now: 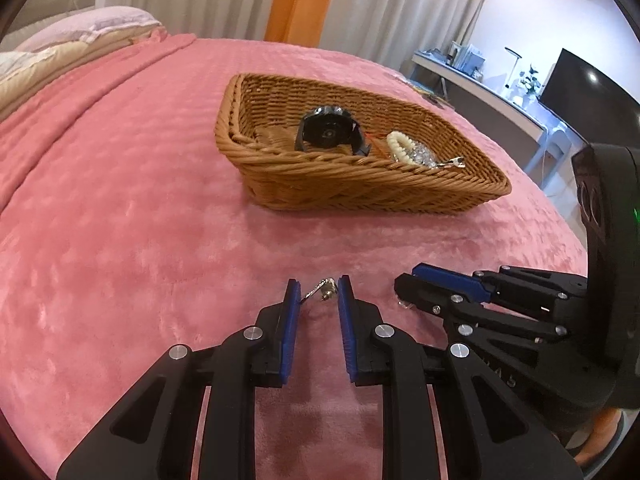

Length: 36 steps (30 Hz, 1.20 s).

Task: Organize jewelry
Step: 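Grasp a silver earring with the left tool while the right tool grasps a silver ring, then carry the earring and ring into the basket while both tools open to release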

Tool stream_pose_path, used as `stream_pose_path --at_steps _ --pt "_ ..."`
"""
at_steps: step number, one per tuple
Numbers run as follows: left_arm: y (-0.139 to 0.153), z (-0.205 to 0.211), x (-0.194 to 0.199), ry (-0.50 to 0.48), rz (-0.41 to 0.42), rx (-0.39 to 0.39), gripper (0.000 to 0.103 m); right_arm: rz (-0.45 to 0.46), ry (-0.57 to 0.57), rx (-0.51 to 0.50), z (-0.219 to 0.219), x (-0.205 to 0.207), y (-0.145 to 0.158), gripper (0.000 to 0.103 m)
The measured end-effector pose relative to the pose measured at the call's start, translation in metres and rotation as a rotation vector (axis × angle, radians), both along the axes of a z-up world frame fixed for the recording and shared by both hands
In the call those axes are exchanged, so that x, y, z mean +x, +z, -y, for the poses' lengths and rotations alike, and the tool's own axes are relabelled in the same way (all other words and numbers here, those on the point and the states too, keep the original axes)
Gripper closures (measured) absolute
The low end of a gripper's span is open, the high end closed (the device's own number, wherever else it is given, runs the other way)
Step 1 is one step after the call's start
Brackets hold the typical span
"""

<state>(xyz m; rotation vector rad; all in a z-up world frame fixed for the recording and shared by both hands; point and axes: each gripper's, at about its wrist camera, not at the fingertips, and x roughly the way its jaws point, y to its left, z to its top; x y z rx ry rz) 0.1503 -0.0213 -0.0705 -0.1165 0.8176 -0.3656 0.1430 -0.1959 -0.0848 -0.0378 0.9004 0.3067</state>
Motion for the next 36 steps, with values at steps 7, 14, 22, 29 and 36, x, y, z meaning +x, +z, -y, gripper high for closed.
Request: stream_pose_path --at_steps 7,14,22,29,36 --pt "0.026 -0.002 -0.015 -0.016 0.087 -0.022 0.085 0.074 0.003 0.045 0.014 -0.024 0.027 0.092" --pt "0.086 -0.002 -0.02 -0.024 0.195 -0.065 0.085 0.21 -0.032 0.104 0.042 -0.029 0.097 0.092" --pt "0.139 0.018 0.021 -0.046 0.295 -0.111 0.085 0.295 -0.079 0.102 0.059 0.027 0.149 0.092" --pt "0.116 0.035 0.073 -0.003 0.271 -0.092 0.085 0.2 -0.116 0.114 0.074 0.099 0.118 0.092" --pt "0.065 0.043 0.104 0.005 0.173 -0.081 0.085 0.033 -0.102 0.162 0.08 0.146 0.064 0.092"
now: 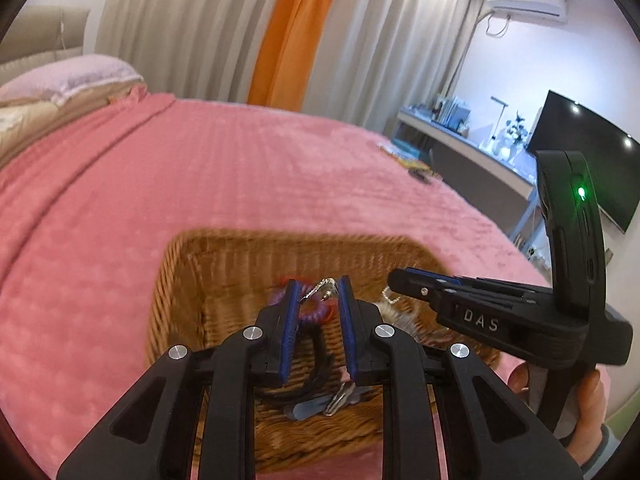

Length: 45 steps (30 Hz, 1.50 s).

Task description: Organize jewelry

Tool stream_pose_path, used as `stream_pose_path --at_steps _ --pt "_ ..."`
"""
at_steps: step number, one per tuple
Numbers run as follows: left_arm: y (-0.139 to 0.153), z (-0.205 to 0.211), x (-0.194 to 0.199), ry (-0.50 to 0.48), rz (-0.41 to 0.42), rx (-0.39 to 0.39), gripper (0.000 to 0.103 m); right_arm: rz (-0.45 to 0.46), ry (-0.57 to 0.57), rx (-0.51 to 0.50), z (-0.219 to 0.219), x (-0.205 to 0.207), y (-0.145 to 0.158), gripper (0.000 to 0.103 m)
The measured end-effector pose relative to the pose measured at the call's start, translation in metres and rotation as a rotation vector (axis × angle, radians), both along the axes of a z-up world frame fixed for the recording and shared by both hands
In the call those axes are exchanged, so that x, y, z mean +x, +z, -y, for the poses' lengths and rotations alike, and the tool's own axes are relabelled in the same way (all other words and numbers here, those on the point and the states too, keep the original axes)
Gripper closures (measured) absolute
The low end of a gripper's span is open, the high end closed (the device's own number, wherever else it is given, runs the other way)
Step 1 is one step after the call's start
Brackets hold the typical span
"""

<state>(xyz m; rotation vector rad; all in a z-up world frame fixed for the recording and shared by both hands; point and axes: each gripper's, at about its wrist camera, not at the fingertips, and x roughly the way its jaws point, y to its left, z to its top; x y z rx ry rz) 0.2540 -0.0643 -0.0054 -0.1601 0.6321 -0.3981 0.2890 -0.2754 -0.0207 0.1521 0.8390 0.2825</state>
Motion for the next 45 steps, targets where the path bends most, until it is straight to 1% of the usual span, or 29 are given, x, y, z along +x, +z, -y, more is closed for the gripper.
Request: stream_pose_path --at_steps 3,7,8,9,10,12,14,16,17,19,20,21,22,23,24,25,26,28,29,31,32,34,35,36,38,39,41,42,45 --pt "-0.01 -0.002 0.007 0.003 -0.02 0.016 0.085 -0.038 0.022 0.027 -0.003 0.006 -0.01 0.092" --pt "-0.014 -0.004 0.008 -0.003 -0.029 0.019 0.083 -0.052 0.02 0.014 -0.007 0.008 -0.017 0.091" --pt "-0.013 -0.004 0.009 -0.003 -0.026 0.017 0.079 -0.057 0.023 0.023 -0.007 0.007 -0.018 0.091" --pt "-0.012 -0.005 0.007 -0.004 -0.024 0.013 0.067 -0.057 0.025 0.035 -0.005 0.006 -0.017 0.091" --pt "-0.01 -0.006 0.004 0.001 -0.013 0.011 0.063 -0.052 0.02 0.041 -0.002 0.003 -0.016 0.091" --pt "-0.001 -0.008 -0.004 0.005 0.009 0.008 0.063 -0.034 0.014 0.049 0.003 -0.005 -0.009 0.091" --pt "0.008 -0.011 -0.014 0.006 0.026 -0.002 0.059 -0.017 0.012 0.063 0.009 -0.014 0.0 0.09" --pt "0.021 -0.014 -0.031 0.02 0.059 -0.004 0.054 0.014 0.012 0.068 0.013 -0.028 0.014 0.086" --pt "0.026 -0.014 -0.037 0.024 0.072 -0.002 0.053 0.027 0.013 0.071 0.014 -0.033 0.019 0.084" --pt "0.039 -0.017 -0.055 0.028 0.098 0.002 0.048 0.051 0.006 0.065 0.015 -0.045 0.033 0.082" --pt "0.043 -0.017 -0.062 0.031 0.102 0.001 0.046 0.056 0.005 0.067 0.014 -0.049 0.038 0.078" --pt "0.049 -0.019 -0.073 0.035 0.109 0.004 0.041 0.064 0.007 0.068 0.013 -0.055 0.044 0.075" --pt "0.053 -0.021 -0.083 0.038 0.123 0.012 0.039 0.081 0.007 0.061 0.012 -0.063 0.049 0.072" --pt "0.057 -0.022 -0.089 0.042 0.136 0.019 0.037 0.116 0.002 0.04 0.011 -0.077 0.057 0.064" --pt "0.063 -0.023 -0.102 0.055 0.165 0.034 0.032 0.155 -0.001 0.028 0.01 -0.092 0.063 0.051" --pt "0.067 -0.024 -0.114 0.063 0.19 0.04 0.027 0.188 -0.005 0.023 0.01 -0.105 0.067 0.046" --pt "0.071 -0.025 -0.122 0.066 0.206 0.042 0.024 0.233 -0.014 0.019 0.01 -0.124 0.073 0.043" --pt "0.076 -0.027 -0.146 0.09 0.254 0.045 0.012 0.307 -0.032 0.017 0.012 -0.158 0.082 0.043" --pt "0.077 -0.028 -0.156 0.105 0.275 0.047 0.01 0.357 -0.05 0.007 0.013 -0.179 0.084 0.041" --pt "0.075 -0.029 -0.18 0.145 0.322 0.06 0.009 0.442 -0.1 -0.041 0.014 -0.215 0.084 0.034" --pt "0.072 -0.03 -0.191 0.163 0.34 0.07 0.009 0.47 -0.117 -0.059 0.014 -0.227 0.083 0.029" --pt "0.063 -0.029 -0.208 0.212 0.364 0.098 0.009 0.532 -0.164 -0.101 0.015 -0.252 0.075 0.029" --pt "0.058 -0.028 -0.214 0.234 0.372 0.106 0.009 0.546 -0.175 -0.102 0.017 -0.261 0.07 0.029" --pt "0.045 -0.029 -0.223 0.284 0.378 0.109 0.009 0.558 -0.179 -0.096 0.02 -0.269 0.064 0.029" --pt "0.029 -0.027 -0.233 0.333 0.39 0.113 0.009 0.579 -0.198 -0.09 0.023 -0.281 0.053 0.029" --pt "0.022 -0.024 -0.237 0.362 0.406 0.135 0.009 0.593 -0.208 -0.089 0.025 -0.286 0.045 0.029" --pt "0.018 -0.015 -0.24 0.372 0.435 0.178 0.009 0.604 -0.209 -0.086 0.025 -0.29 0.035 0.029" --pt "0.018 -0.01 -0.242 0.375 0.457 0.202 0.009 0.595 -0.197 -0.087 0.024 -0.287 0.031 0.029" --pt "0.011 -0.005 -0.242 0.387 0.479 0.216 0.008 0.582 -0.204 -0.105 0.026 -0.28 0.026 0.029"
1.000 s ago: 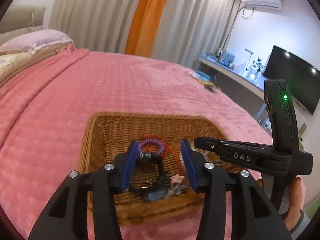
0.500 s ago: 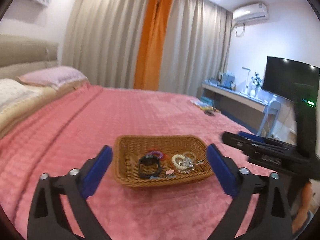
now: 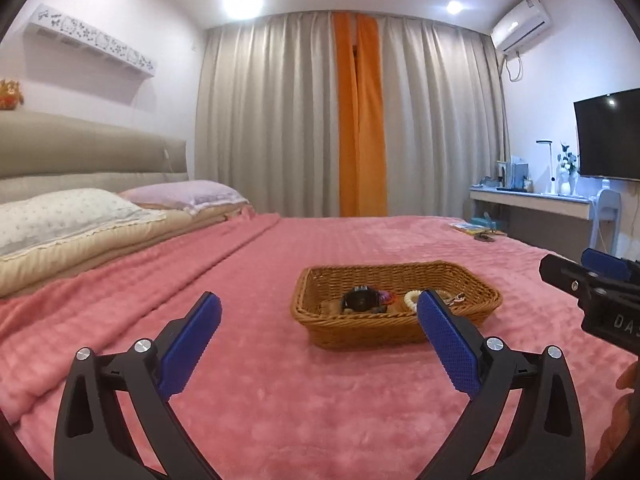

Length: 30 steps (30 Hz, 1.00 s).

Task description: Organize jewelry

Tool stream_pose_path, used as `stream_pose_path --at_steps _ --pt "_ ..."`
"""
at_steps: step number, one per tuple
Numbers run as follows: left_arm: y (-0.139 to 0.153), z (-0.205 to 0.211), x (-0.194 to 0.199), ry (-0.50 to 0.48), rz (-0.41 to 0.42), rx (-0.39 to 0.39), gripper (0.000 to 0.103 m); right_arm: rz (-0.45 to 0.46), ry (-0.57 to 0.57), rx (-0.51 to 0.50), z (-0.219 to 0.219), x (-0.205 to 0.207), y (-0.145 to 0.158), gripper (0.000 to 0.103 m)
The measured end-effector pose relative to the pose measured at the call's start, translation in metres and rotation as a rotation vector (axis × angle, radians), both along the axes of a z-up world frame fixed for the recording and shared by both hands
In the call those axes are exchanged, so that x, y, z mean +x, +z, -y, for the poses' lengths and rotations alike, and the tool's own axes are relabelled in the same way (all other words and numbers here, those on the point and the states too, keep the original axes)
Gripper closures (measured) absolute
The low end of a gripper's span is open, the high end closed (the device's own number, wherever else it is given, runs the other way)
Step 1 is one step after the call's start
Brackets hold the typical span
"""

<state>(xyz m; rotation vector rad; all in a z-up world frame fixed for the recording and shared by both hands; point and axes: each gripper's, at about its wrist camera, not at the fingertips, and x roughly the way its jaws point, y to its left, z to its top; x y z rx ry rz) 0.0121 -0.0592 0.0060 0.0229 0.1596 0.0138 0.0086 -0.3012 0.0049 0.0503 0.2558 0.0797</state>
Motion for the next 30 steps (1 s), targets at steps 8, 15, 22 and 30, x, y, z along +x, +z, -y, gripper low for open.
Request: stream_pose_path --at_steps 8,15,22,30 --pt "-0.013 -0.009 0.009 -0.004 -0.07 -0.064 0.008 -0.034 -0.004 -0.005 -0.004 0.005 -0.02 0.029" --pt "-0.018 -0.008 0.015 -0.03 -0.114 -0.075 0.008 -0.057 -0.007 -0.015 -0.008 0.01 -0.032 0.029" --pt "-0.02 -0.007 0.019 -0.025 -0.124 -0.074 0.008 -0.053 -0.004 -0.021 -0.01 0.009 -0.034 0.029" --pt "-0.019 -0.005 0.019 -0.026 -0.125 -0.065 0.008 -0.056 -0.006 -0.024 -0.011 0.01 -0.033 0.029"
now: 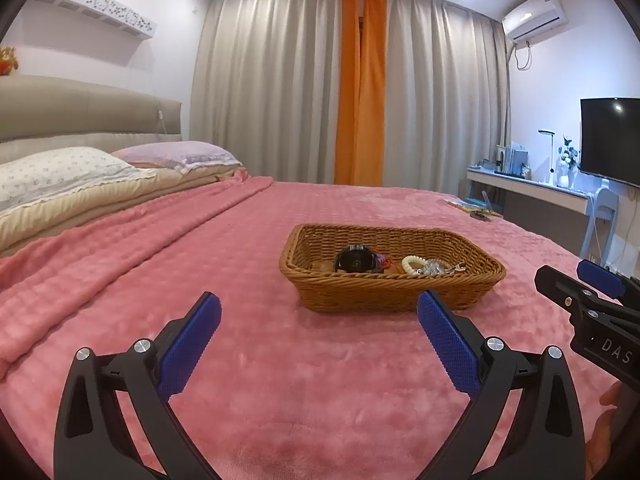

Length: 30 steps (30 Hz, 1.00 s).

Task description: Organize jewelry

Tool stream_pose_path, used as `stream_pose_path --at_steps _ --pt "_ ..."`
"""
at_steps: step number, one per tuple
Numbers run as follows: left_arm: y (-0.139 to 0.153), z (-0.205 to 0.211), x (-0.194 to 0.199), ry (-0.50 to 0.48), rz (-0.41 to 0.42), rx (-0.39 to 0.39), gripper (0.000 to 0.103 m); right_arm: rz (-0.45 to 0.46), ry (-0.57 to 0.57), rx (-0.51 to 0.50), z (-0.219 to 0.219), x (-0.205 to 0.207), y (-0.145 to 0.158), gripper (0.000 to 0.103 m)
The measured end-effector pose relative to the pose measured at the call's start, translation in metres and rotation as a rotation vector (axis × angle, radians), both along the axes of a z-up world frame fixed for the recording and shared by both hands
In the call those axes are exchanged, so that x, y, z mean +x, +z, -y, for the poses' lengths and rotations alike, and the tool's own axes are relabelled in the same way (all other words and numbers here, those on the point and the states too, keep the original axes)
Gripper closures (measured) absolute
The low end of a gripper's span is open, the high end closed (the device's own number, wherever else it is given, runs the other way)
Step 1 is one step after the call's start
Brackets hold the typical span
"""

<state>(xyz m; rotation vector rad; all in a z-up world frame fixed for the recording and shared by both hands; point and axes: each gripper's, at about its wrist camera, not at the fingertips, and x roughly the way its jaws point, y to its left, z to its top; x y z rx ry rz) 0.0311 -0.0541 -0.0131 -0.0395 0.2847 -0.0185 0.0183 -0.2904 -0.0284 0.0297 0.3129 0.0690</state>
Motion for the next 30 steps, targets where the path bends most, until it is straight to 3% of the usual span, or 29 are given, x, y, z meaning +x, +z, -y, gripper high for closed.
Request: stream_pose_path --at_steps 30 --pt "-0.0016 0.0016 -0.0023 0.0 -0.004 0.0 0.008 -0.025 0.0 0.014 0.0022 0.0066 -0.0035 0.029"
